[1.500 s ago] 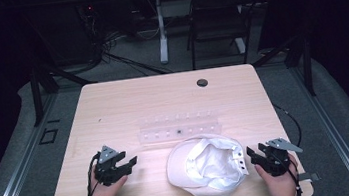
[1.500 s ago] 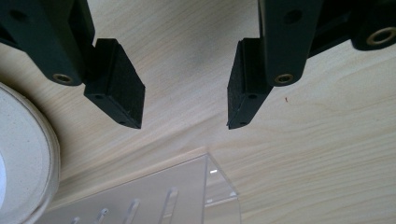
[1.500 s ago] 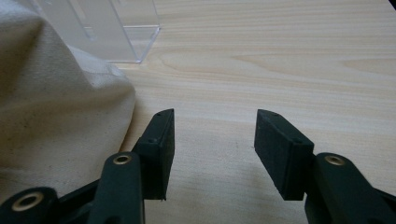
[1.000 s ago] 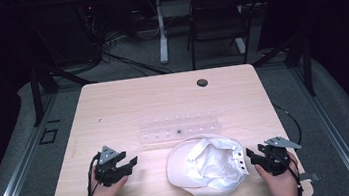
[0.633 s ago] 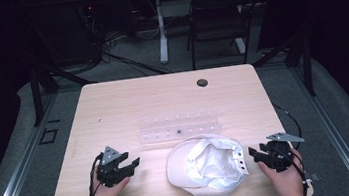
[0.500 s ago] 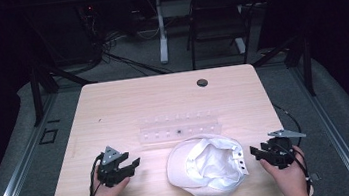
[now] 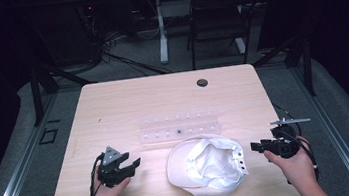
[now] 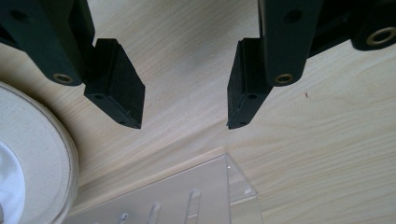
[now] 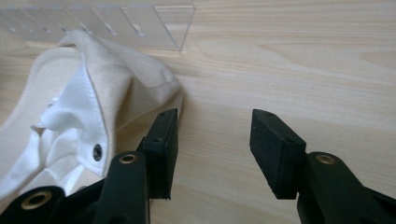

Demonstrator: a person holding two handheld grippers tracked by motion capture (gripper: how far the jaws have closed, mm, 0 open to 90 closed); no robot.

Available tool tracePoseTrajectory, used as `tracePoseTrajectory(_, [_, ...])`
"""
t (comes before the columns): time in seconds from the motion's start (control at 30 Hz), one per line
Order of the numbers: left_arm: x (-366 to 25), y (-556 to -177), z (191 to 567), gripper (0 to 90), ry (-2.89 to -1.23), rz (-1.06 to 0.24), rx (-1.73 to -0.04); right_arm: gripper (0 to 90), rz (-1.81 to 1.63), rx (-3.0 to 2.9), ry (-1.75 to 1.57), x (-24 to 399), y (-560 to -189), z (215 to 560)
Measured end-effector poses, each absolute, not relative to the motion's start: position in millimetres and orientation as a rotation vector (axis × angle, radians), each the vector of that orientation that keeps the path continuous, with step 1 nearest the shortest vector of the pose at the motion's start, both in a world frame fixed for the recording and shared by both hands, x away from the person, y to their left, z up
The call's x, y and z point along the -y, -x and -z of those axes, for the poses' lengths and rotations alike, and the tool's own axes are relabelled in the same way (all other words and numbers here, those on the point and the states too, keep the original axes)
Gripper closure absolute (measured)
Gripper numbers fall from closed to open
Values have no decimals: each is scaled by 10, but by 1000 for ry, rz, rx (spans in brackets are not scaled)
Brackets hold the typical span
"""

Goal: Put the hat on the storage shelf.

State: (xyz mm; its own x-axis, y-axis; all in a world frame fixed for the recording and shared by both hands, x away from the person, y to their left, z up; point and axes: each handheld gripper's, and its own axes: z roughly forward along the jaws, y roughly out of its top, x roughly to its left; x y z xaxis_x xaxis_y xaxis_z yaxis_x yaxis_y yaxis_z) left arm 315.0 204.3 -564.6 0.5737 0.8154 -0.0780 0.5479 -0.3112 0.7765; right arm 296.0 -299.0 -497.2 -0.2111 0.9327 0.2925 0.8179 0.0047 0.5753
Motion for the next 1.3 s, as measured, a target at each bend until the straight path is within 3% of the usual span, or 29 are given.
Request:
tracePoseTrajectory(0.5, [-2037,-3149,5651,471,-2007,-423,-1089,569,-892,-2226,-1851,2803,-3059,4773])
tracePoseTrajectory(0.93, [-2029,-3145,5651,471,-2013,-425,-1080,513,-892,-2335,-1977,2686,-3127,4660])
tracePoseTrajectory(1.3, [-2016,-3140,5655,471,-2010,-424,-1081,472,-888,-2410,-2036,2598,-3094,4772])
